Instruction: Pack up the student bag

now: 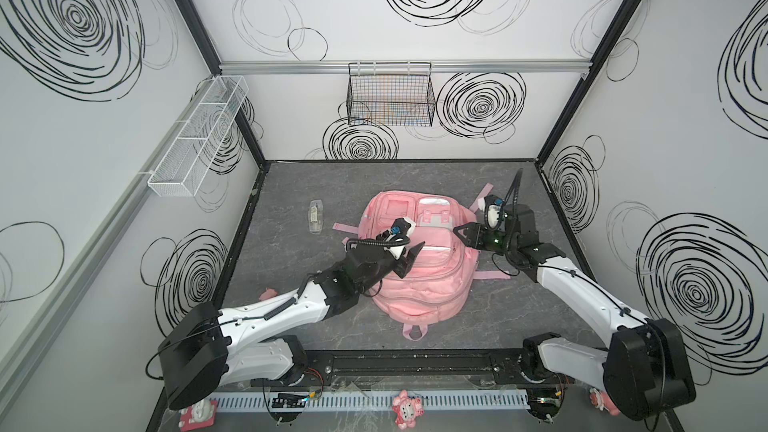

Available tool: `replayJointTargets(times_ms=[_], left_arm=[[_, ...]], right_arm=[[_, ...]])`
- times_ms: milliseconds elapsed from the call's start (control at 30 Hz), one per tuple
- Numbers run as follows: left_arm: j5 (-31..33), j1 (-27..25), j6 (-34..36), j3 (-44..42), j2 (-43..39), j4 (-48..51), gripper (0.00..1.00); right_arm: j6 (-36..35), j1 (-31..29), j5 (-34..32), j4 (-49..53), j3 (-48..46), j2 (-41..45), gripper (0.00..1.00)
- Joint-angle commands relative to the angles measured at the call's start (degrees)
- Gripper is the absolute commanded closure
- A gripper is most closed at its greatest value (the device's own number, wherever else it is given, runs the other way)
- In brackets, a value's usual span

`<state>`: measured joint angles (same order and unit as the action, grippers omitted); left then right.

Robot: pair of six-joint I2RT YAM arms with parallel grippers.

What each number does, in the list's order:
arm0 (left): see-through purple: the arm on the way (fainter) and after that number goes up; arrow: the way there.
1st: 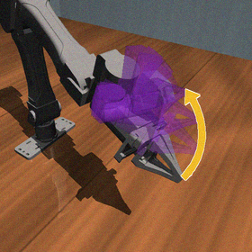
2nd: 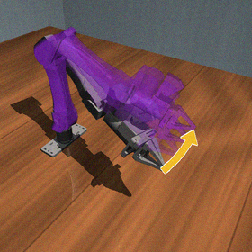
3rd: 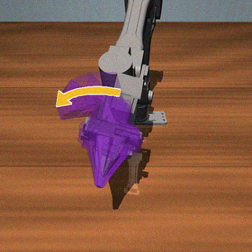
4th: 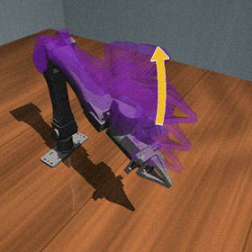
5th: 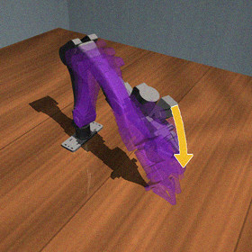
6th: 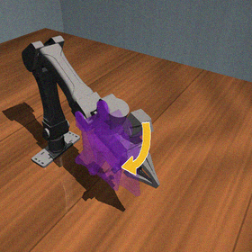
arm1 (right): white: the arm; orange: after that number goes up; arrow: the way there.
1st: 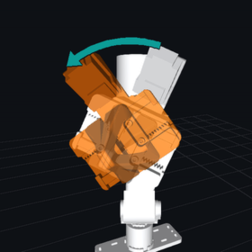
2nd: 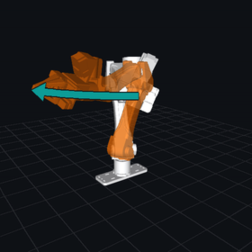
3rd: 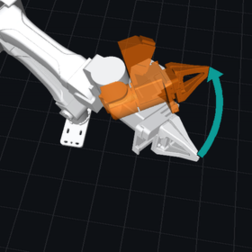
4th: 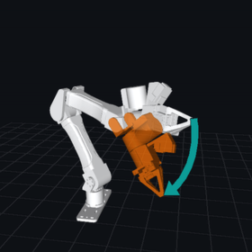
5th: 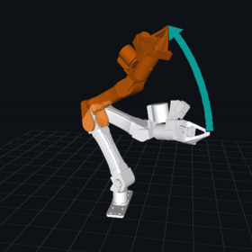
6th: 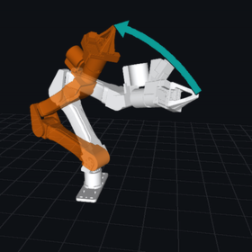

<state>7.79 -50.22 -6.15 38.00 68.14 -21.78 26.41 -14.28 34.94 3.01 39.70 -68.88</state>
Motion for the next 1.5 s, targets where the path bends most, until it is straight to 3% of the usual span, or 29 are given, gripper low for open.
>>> replayJointTargets(times_ms=[0, 300, 433, 667, 833, 1100, 1267, 1467], left_arm=[[0.3, 1.2, -8.0, 0.5, -0.2, 4.2, 0.45], [-2.7, 0.6, -11.1, -3.9, 1.2, 0.8, 0.45], [-2.7, 0.7, -11.1, -2.9, 3.1, 1.4, 0.46], [-3.3, 0.8, -10.2, 0.4, 3.7, 2.9, 0.45], [-4.5, 0.6, -11.2, 2.4, 5.1, 3.4, 0.46], [-4.7, -0.1, -14.3, -1.9, 6.9, 2.8, 0.46], [-4.6, -0.1, -16.1, -4.7, 8.1, 1.2, 0.46], [-5.1, 0.0, -17.4, -5.9, 10.2, -0.6, 0.46]], right_arm=[[-1.7, -0.9, 3.8, -3.8, 0.9, -1.8, 0.49], [-2.7, -2.3, 6.4, -7.7, -1.3, -4.8, 0.46], [-9.3, -2.3, 6.0, -5.8, -0.6, -3.7, 0.47], [-22.4, -2.1, -2.1, -7.4, -0.5, 2.3, 0.48], [-27.2, -2.2, -0.5, -13.5, -6.7, 6.4, 0.51], [-20.7, -2.3, 8.8, -20.0, -16.8, 10.5, 0.35], [-14.7, -2.5, 13.7, -24.6, -20.5, 10.9, 0.32], [-13.0, -2.7, 17.4, -23.0, -20.4, 11.4, 0.31]])
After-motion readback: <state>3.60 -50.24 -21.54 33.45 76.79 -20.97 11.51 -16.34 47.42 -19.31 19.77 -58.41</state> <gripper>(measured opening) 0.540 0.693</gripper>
